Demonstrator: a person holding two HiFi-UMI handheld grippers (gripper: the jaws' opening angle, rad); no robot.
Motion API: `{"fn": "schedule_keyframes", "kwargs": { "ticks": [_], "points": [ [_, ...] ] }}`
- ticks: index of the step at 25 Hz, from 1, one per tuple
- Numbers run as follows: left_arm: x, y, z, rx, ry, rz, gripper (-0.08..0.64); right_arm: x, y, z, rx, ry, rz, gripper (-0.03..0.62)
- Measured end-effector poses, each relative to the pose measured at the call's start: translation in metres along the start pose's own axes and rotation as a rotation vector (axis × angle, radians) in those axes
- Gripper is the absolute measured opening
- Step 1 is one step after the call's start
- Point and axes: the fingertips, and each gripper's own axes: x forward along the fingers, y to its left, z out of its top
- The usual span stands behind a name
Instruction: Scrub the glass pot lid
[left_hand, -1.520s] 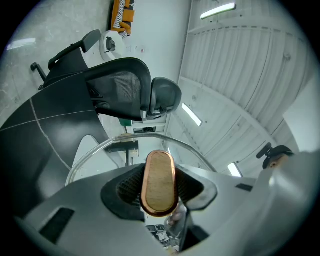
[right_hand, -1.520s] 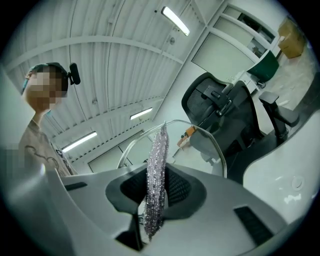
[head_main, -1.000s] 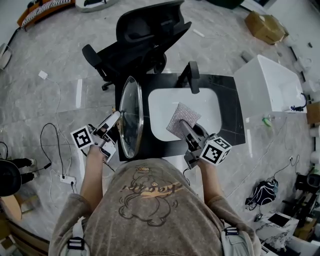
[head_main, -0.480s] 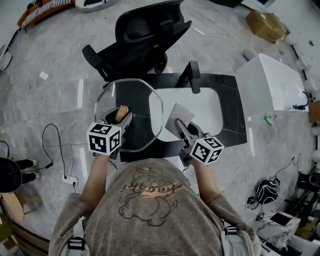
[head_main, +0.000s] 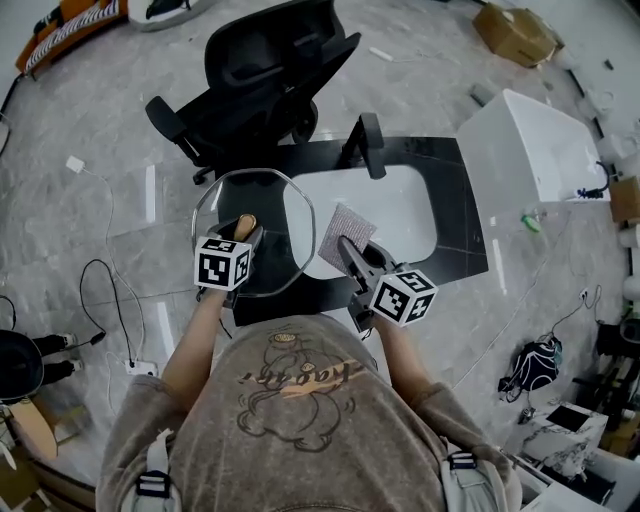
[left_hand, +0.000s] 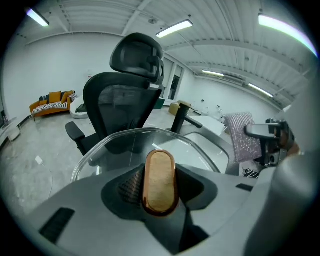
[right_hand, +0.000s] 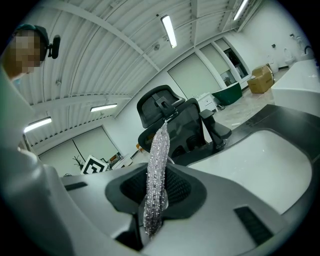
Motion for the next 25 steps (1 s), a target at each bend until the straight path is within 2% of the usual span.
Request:
{"fn": "schedule_keyframes", "kwargs": {
  "ticks": [7, 15, 21, 25],
  "points": [
    [0.036, 0.01, -0.027, 0.021, 0.106, 0.02, 0.179, -0.003, -0.001, -0.002, 0.025, -0.025, -0.017, 0.078],
    [0.059, 0.015, -0.038, 0.025, 0.161, 0.028, 0.179, -0.009, -0.002, -0.003, 0.035, -0.034, -0.029, 0.078],
    [0.067, 0.013, -0.044, 0.021, 0.176, 0.039, 0.181, -0.011, -0.004, -0.004, 0.035, -0.032, -0.035, 0.078],
    [0.072, 0.012, -0.044, 0.019, 0.157, 0.048, 0.181, -0.007, -0.005, -0.003, 0.036, -0.027, -0.034, 0.078]
  ]
}}
